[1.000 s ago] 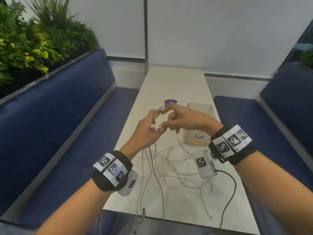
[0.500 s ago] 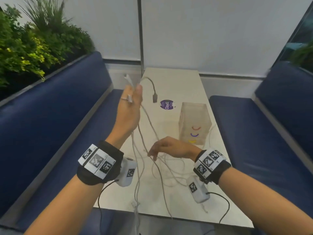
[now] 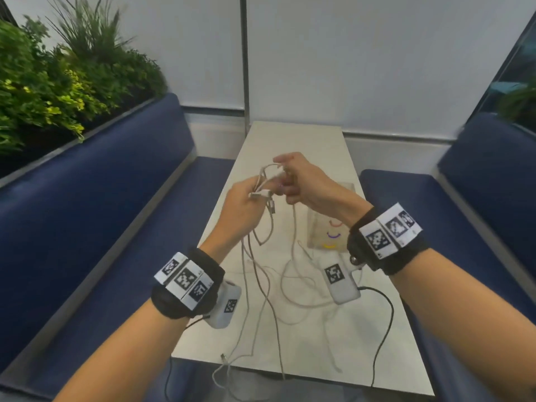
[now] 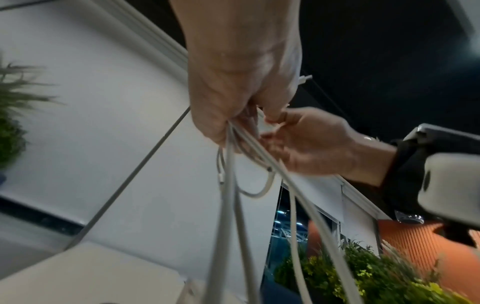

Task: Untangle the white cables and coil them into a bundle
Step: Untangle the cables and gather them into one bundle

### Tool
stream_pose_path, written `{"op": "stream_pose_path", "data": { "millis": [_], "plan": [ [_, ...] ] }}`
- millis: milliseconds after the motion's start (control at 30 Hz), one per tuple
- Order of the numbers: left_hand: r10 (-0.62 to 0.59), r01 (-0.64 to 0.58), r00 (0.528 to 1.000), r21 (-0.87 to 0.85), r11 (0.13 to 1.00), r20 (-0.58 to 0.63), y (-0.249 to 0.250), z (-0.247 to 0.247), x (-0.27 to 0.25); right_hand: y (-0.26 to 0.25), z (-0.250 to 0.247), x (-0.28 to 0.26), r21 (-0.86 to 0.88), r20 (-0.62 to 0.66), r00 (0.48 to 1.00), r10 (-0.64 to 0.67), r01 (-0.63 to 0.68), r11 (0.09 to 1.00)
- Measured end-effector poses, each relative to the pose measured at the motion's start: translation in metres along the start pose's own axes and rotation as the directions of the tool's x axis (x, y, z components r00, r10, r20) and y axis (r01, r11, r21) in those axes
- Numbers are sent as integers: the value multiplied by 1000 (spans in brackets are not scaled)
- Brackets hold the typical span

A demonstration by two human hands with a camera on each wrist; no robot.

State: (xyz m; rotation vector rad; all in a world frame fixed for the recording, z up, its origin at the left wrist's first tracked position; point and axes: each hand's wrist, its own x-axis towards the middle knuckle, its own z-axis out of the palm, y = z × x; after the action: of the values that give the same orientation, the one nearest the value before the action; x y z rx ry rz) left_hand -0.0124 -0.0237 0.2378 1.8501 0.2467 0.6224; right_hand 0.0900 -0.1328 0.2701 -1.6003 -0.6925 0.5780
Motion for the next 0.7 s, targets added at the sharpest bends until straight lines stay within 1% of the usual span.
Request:
{"op": "stream_pose_path", "data": {
  "millis": [33, 67, 100, 167, 267, 400, 467, 500, 533, 567, 600, 633, 667, 700],
  "plan": [
    [-49, 49, 999, -59, 997, 3, -2, 4, 0, -8, 1, -3, 158, 22, 1000, 20, -23, 987],
    [-89, 89, 996, -112, 990, 1, -2, 7, 1, -13, 2, -5, 251, 38, 999, 6, -15, 968],
    [-119, 118, 993, -154, 981, -1, -1, 9, 1, -16, 1, -8, 299, 56, 998, -28, 9, 954],
    [-142, 143, 990, -171, 975, 17, 2, 11, 2, -17, -3, -14, 267, 77, 991, -105, 81, 960],
    [-70, 86, 992, -146, 986, 109, 9, 8, -1, -11, -10, -20, 98, 49, 979, -200, 195, 976],
    [0, 20, 985, -114, 993, 173, 13, 5, -2, -10, -22, -31, -74, -7, 954, -301, 299, 951],
    [30, -11, 981, -102, 995, 191, 16, 7, -5, -11, -25, -34, -94, -32, 947, -321, 317, 944],
    [56, -37, 981, -103, 994, 185, 19, 8, -7, -11, -24, -34, -82, -80, 936, -343, 336, 938],
    [81, -63, 983, -110, 992, 167, 21, 8, -7, -9, -21, -35, -58, -153, 924, -349, 345, 937],
    [102, -84, 985, -128, 988, 140, 25, 7, -8, -8, -17, -39, -8, -223, 920, -323, 330, 944],
    [119, -102, 987, -153, 983, 107, 28, 5, -8, -3, -15, -42, 62, -243, 933, -267, 290, 955],
    [130, -116, 989, -174, 978, 72, 32, 3, -8, 5, -12, -47, 109, -181, 961, -207, 229, 967],
    [132, -122, 990, -187, 975, 46, 34, 0, -6, 15, -10, -54, 106, -55, 984, -170, 175, 979],
    [128, -119, 991, -198, 973, 35, 38, -3, -6, 25, -5, -63, 62, 82, 986, -147, 142, 988]
  ]
}}
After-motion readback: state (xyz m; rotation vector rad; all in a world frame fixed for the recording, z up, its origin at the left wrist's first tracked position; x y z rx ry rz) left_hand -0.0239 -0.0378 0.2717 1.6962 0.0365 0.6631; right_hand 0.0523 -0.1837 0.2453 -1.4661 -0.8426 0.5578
